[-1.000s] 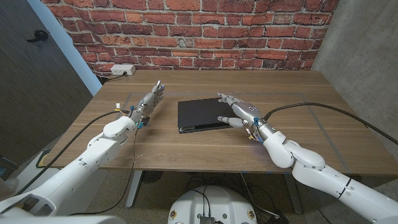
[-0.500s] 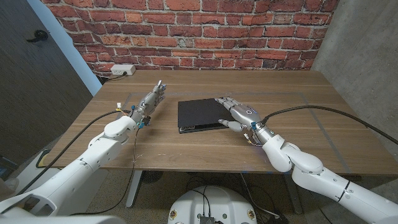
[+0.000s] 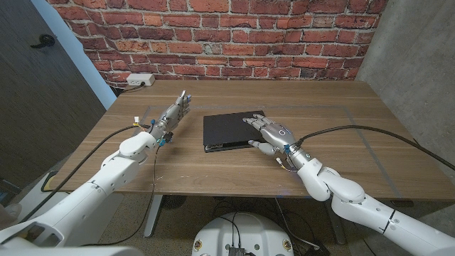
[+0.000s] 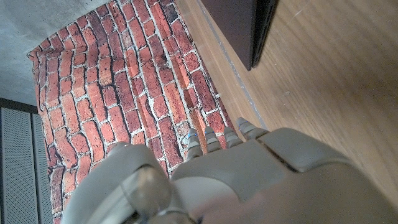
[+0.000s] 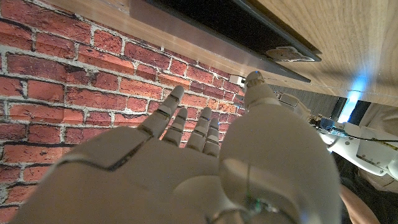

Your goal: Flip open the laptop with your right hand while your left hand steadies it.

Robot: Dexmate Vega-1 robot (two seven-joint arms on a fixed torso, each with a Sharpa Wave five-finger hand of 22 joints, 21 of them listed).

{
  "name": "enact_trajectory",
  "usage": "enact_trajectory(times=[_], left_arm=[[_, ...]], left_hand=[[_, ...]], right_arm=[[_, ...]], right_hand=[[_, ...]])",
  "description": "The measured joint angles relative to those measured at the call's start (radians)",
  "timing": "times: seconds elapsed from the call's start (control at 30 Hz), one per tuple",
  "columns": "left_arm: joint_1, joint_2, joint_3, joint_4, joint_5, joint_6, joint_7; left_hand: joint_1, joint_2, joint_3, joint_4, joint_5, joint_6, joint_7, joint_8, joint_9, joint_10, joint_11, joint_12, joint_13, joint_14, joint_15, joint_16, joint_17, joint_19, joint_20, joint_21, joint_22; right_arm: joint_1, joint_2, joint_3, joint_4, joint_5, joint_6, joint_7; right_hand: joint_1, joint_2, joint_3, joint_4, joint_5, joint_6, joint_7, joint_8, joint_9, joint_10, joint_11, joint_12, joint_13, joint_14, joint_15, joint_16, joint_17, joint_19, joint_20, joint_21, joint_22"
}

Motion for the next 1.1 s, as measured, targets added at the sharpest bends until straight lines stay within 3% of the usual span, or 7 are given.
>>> enact_trajectory(times=[0.17, 0.3, 0.4, 0.6, 0.73, 0.97, 1.1], left_arm=[[0.019, 0.021, -0.007, -0.033, 0.016, -0.001, 0.018], [0.041, 0.046, -0.014, -0.071, 0.040, -0.001, 0.036], [0.053, 0.059, -0.019, -0.091, 0.055, -0.005, 0.049], [0.088, 0.074, -0.033, -0.127, 0.100, -0.033, 0.105], [0.131, 0.084, -0.051, -0.164, 0.124, -0.042, 0.147], [0.193, 0.086, -0.077, -0.216, 0.173, -0.044, 0.240], [0.225, 0.083, -0.088, -0.243, 0.201, -0.039, 0.288]], left_hand=[[0.000, 0.000, 0.000, 0.000, 0.000, 0.006, -0.006, 0.000, 0.000, 0.009, 0.002, 0.000, 0.000, 0.002, -0.002, 0.000, 0.000, 0.003, 0.033, 0.000, 0.000], [0.000, 0.000, 0.000, 0.000, 0.000, 0.005, -0.006, 0.000, 0.000, 0.009, 0.002, 0.000, 0.000, 0.002, -0.002, 0.000, 0.000, -0.004, 0.039, 0.000, 0.000], [0.000, 0.000, 0.000, 0.000, 0.000, 0.010, -0.021, 0.000, 0.000, 0.017, 0.002, 0.000, 0.000, 0.007, 0.004, 0.000, 0.000, -0.002, 0.042, 0.000, 0.000], [0.021, 0.021, 0.009, -0.009, 0.000, 0.107, -0.031, 0.021, 0.000, 0.122, -0.018, 0.029, 0.000, 0.088, 0.002, 0.020, 0.000, 0.041, 0.052, 0.007, 0.001], [0.040, 0.021, 0.013, -0.013, 0.000, 0.159, -0.037, 0.030, 0.000, 0.175, -0.023, 0.039, 0.000, 0.124, 0.002, 0.027, 0.005, 0.064, 0.074, 0.008, 0.005], [0.060, 0.023, 0.017, -0.017, 0.000, 0.281, -0.024, 0.064, 0.000, 0.280, -0.025, 0.058, 0.005, 0.212, -0.003, 0.048, 0.005, 0.109, 0.078, 0.022, 0.005], [0.068, 0.014, 0.021, -0.021, 0.000, 0.304, -0.018, 0.068, 0.000, 0.296, -0.025, 0.066, 0.005, 0.227, -0.002, 0.052, 0.005, 0.125, 0.089, 0.023, 0.005]], right_arm=[[0.004, 0.012, -0.009, 0.014, -0.008, -0.004, -0.013], [0.008, 0.020, -0.016, 0.025, -0.011, -0.014, -0.023], [0.011, 0.025, -0.023, 0.035, -0.014, -0.019, -0.029], [0.021, 0.036, -0.036, 0.053, -0.017, -0.025, -0.041], [0.025, 0.043, -0.042, 0.066, -0.021, -0.031, -0.061], [0.026, 0.052, -0.050, 0.082, -0.017, -0.036, -0.087], [0.026, 0.055, -0.054, 0.087, -0.016, -0.037, -0.093]], right_hand=[[0.000, 0.000, -0.004, 0.004, 0.000, 0.002, -0.002, 0.000, 0.000, 0.002, -0.002, 0.003, 0.000, 0.005, -0.005, 0.007, 0.000, 0.006, 0.002, 0.007, 0.005], [0.001, -0.001, -0.004, 0.004, 0.000, 0.002, -0.002, 0.000, 0.000, 0.002, -0.002, 0.003, 0.000, 0.012, -0.001, 0.008, 0.000, 0.012, 0.002, 0.012, 0.009], [0.004, -0.004, -0.007, 0.007, 0.000, 0.002, -0.002, 0.000, 0.000, 0.002, -0.002, 0.003, 0.002, 0.015, -0.004, 0.008, 0.000, 0.018, 0.007, 0.015, 0.009], [0.008, 0.000, -0.017, 0.005, 0.000, -0.002, 0.002, -0.004, 0.000, 0.008, -0.007, 0.011, 0.004, 0.024, -0.003, 0.011, 0.000, 0.022, 0.004, 0.023, 0.018], [0.009, -0.001, -0.017, 0.005, 0.000, 0.003, 0.008, -0.004, 0.005, 0.017, -0.006, 0.018, 0.004, 0.024, -0.003, 0.012, 0.000, 0.022, 0.004, 0.023, 0.019], [0.013, -0.005, -0.021, 0.010, 0.000, 0.003, 0.008, -0.008, 0.005, 0.018, -0.007, 0.018, 0.009, 0.035, -0.003, 0.012, 0.000, 0.021, 0.004, 0.031, 0.023], [0.016, -0.008, -0.026, 0.004, 0.000, -0.002, 0.013, -0.008, 0.005, 0.018, -0.007, 0.018, 0.009, 0.035, -0.003, 0.012, 0.000, 0.021, 0.004, 0.031, 0.028]])
